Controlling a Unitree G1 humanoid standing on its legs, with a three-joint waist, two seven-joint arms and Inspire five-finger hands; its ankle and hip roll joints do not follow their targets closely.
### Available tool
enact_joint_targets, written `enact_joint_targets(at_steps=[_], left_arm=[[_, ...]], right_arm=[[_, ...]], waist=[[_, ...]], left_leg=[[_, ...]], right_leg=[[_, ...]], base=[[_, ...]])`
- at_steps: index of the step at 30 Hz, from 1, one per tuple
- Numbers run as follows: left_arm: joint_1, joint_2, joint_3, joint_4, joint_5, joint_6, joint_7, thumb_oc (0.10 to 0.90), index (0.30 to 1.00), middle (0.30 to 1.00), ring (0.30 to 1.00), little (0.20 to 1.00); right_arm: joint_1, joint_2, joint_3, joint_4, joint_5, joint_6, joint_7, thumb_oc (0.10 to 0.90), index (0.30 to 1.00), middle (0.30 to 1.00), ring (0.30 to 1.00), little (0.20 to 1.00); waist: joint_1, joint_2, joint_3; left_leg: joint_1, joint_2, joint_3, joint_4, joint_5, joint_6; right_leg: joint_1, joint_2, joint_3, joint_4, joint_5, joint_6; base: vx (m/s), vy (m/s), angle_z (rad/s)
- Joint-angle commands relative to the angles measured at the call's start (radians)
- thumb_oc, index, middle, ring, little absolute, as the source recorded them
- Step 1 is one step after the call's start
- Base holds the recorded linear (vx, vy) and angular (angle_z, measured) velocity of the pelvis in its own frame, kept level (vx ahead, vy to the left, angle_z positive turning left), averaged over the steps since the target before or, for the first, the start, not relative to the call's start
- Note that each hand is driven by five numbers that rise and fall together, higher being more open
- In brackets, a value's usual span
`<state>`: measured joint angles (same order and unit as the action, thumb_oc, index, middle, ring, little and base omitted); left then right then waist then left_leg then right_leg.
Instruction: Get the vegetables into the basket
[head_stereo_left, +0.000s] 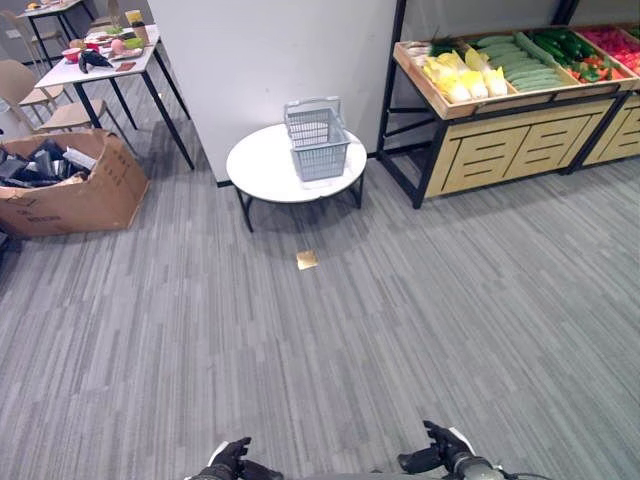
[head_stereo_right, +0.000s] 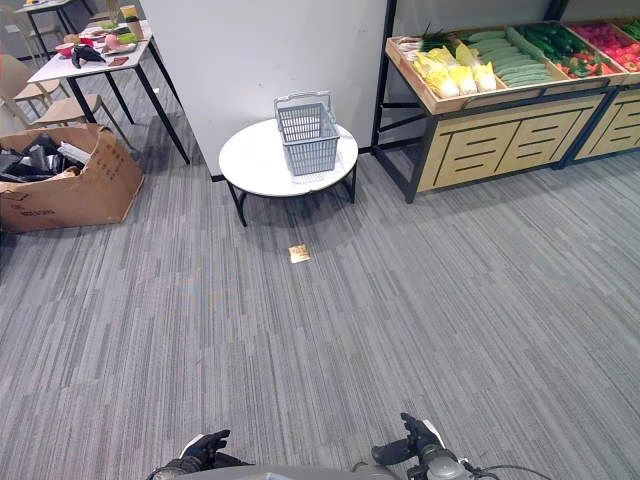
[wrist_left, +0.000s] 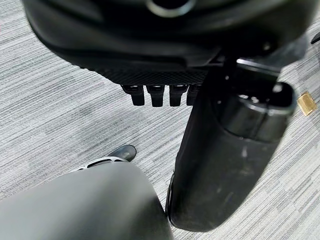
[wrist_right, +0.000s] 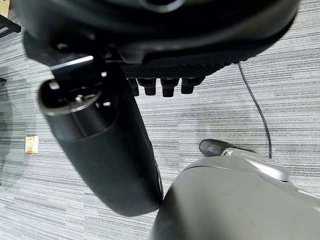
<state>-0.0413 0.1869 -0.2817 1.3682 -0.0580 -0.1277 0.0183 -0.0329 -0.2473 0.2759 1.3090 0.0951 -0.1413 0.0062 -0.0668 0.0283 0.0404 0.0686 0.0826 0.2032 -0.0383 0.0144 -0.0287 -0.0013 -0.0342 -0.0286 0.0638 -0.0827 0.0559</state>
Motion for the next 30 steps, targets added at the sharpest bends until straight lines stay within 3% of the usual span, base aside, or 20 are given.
enact_joint_targets(at_steps=[1,24,30], left_arm=[[-0.016,0.034,0.012,0.047,0.018,0.000,0.000,0.900,1.000,1.000,1.000,1.000],[-0.020,0.047,0.013,0.035,0.017,-0.003,0.005,0.900,1.000,1.000,1.000,1.000],[-0.052,0.057,0.011,0.020,0.004,-0.001,0.016,0.900,1.000,1.000,1.000,1.000]], right_arm=[[0.000,-0.003,0.054,0.078,-0.007,0.012,0.007,0.900,1.000,1.000,1.000,1.000],[-0.010,-0.019,0.062,0.057,0.005,0.006,0.012,0.900,1.000,1.000,1.000,1.000],[-0.044,-0.047,0.069,0.037,0.011,0.006,0.009,0.900,1.000,1.000,1.000,1.000]], waist=[[-0.006,-0.048,0.010],[0.000,-0.040,0.024],[0.002,-0.014,0.068]], left_leg=[[0.052,0.045,-0.039,-0.049,0.006,-0.089],[0.058,0.065,-0.042,-0.049,0.015,-0.097],[0.030,0.089,-0.059,-0.038,0.074,-0.114]], right_leg=[[0.052,-0.076,-0.002,-0.151,0.175,0.089],[0.059,-0.055,-0.002,-0.151,0.158,0.075],[0.031,-0.033,-0.002,-0.120,0.138,0.049]], base=[[0.00,0.000,0.00],[0.01,-0.011,0.00],[0.01,-0.101,-0.05]])
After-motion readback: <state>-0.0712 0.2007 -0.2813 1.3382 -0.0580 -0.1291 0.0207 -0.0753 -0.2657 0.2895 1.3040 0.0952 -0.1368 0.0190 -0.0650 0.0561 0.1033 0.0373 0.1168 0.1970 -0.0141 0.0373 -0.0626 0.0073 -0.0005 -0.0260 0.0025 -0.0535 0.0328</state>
